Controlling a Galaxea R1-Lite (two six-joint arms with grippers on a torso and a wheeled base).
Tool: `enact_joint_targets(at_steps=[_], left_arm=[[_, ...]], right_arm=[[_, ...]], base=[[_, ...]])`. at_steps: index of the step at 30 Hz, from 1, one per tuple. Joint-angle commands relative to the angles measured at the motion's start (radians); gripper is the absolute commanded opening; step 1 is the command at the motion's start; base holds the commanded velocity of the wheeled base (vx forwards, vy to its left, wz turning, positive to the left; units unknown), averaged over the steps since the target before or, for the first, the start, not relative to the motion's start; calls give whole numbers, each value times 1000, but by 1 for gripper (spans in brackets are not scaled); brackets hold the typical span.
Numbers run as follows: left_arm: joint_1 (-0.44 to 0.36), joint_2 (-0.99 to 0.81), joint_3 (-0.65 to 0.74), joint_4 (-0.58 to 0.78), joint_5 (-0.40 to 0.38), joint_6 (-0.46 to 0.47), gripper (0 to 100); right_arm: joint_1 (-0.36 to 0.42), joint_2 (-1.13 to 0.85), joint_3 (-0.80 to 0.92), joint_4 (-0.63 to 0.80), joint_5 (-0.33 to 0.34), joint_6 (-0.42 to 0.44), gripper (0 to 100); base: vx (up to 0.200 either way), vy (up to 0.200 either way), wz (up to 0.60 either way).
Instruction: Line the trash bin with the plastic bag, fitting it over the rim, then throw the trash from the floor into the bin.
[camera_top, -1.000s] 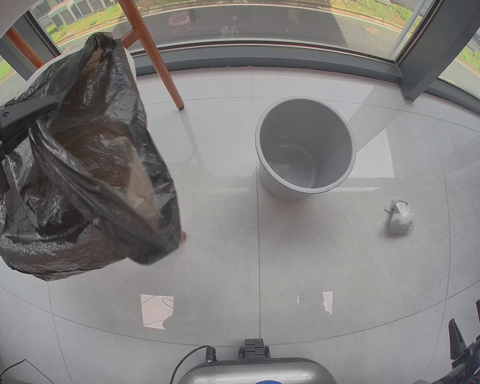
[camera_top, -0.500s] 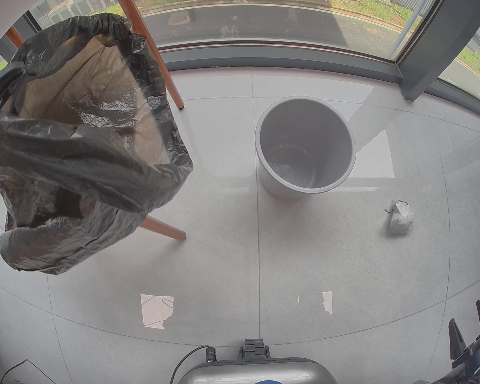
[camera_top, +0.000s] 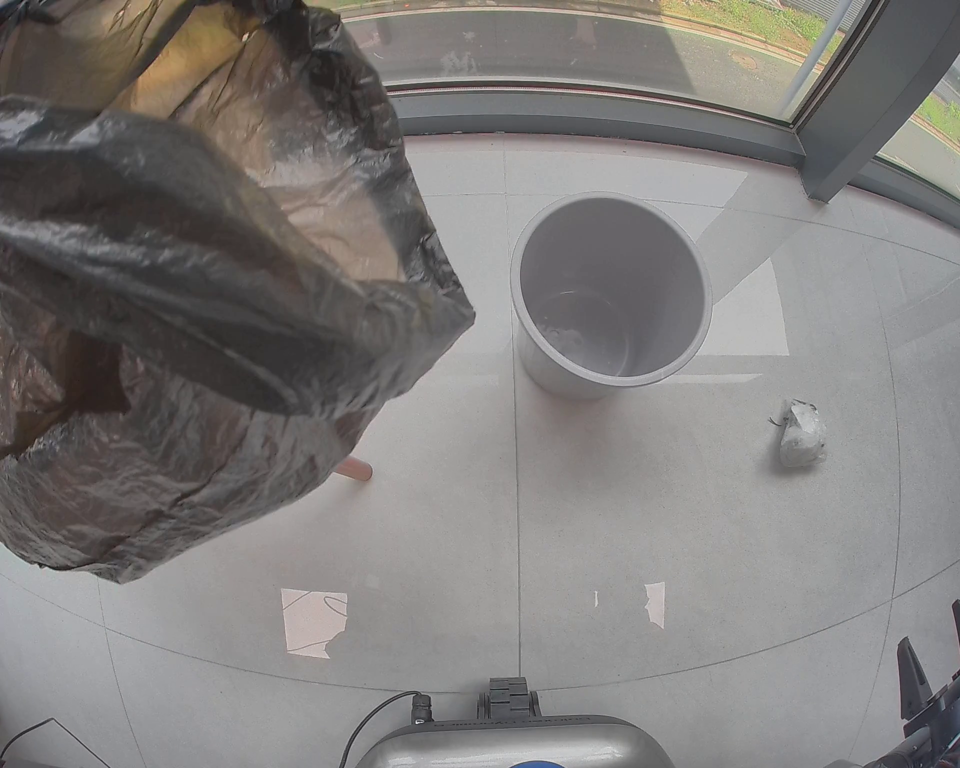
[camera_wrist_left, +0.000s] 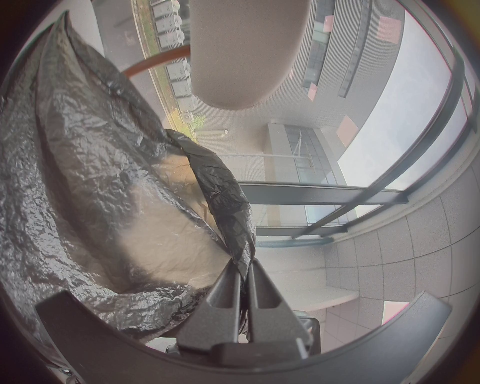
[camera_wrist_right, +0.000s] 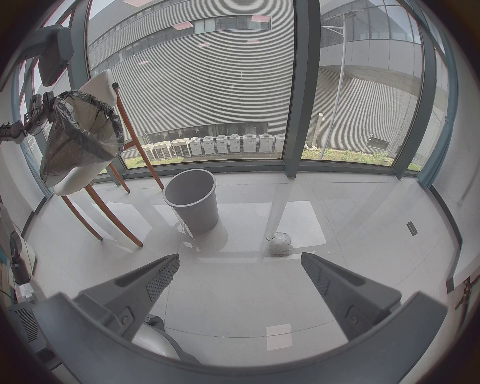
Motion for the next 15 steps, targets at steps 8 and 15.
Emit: enact_joint_targets(at_steps=[8, 15], left_arm=[[2, 195, -95, -14, -55, -7, 0], [0, 235, -99, -15, -69, -5, 0]], right_arm=[[0, -16, 18, 0, 1, 1, 100], [0, -16, 18, 0, 1, 1, 100]], base=[[0, 0, 0], [0, 0, 0]])
